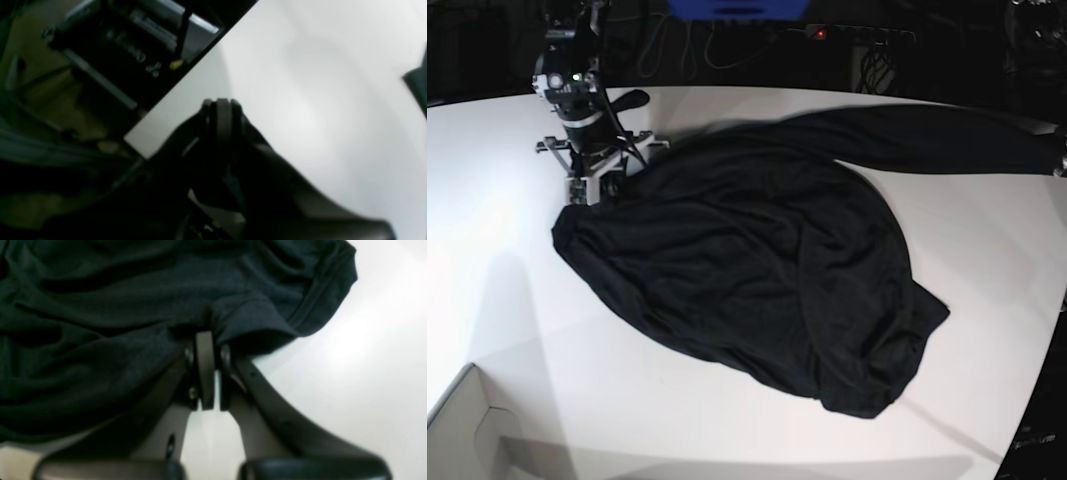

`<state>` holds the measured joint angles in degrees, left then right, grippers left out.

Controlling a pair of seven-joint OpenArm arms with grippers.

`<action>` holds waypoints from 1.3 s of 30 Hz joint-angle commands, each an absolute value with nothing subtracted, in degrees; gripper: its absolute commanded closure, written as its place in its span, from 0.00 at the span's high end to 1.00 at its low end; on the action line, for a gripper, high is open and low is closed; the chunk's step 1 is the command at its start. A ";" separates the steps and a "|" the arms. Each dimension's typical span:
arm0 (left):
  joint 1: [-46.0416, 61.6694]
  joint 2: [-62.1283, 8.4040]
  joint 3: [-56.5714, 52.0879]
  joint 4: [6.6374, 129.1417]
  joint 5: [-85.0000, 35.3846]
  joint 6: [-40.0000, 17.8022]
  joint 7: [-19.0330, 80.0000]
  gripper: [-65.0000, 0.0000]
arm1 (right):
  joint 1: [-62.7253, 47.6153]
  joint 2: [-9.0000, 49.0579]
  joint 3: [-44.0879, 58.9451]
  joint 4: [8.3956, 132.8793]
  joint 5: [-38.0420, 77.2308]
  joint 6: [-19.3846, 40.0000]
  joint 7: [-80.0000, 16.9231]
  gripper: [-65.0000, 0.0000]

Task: Layout the t-shirt on the table in an organized manner, then fold the t-shirt properly
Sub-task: 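Stretch the sleeve outward with the left gripper, then release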

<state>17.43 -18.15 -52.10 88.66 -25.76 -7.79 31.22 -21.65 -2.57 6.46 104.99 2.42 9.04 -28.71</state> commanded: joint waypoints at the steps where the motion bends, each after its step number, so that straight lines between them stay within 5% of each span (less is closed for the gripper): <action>1: 15.96 -19.47 -52.62 86.99 -26.24 -8.04 29.76 0.00 | -21.41 -2.42 6.73 105.89 2.86 9.01 -27.30 0.00; 25: -0.22 -19.47 -52.44 63.60 -26.15 -8.13 30.11 0.00 | -24.31 -2.51 12.70 109.93 2.68 9.01 -27.30 0.00; 27: 0.13 -19.56 -52.44 63.78 -26.42 -8.13 30.29 0.07 | -24.40 -2.51 12.70 109.93 2.68 9.01 -27.30 0.00; 32: 0.22 -20.00 -52.79 68.00 -26.51 -8.13 36.09 0.43 | -25.01 -2.51 12.70 110.02 2.68 9.01 -27.30 0.01; 35: -0.31 -19.56 -52.88 73.19 -27.12 -8.13 38.81 0.57 | -25.19 -2.51 12.62 110.20 2.86 9.01 -27.30 0.14; 39: -2.59 -16.31 -50.86 80.22 -32.75 -8.04 41.54 0.59 | -25.98 -2.77 12.62 110.29 2.86 9.01 -27.03 0.33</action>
<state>-1.50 -15.86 -51.35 79.33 -31.94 -7.44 41.71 -25.61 -2.85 12.58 109.03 2.59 9.04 -28.29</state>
